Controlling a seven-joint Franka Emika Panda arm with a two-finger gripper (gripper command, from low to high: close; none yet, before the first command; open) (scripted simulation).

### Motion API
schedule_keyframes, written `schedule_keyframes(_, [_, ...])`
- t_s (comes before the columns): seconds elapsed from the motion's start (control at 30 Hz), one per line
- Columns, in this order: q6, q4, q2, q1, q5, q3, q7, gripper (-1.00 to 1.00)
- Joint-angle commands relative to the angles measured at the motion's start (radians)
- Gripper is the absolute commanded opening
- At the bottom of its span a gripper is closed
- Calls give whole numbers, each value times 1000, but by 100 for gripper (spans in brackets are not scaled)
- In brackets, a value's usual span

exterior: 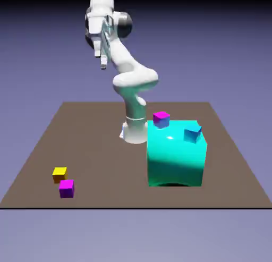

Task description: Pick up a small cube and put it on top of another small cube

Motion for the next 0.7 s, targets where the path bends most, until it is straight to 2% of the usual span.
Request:
schedule_keyframes(0.0, [-29,13,-17,20,-24,-23,-44,0])
schedule_keyframes(0.67, [-613,273,-352,418,-503,-473,-913,0])
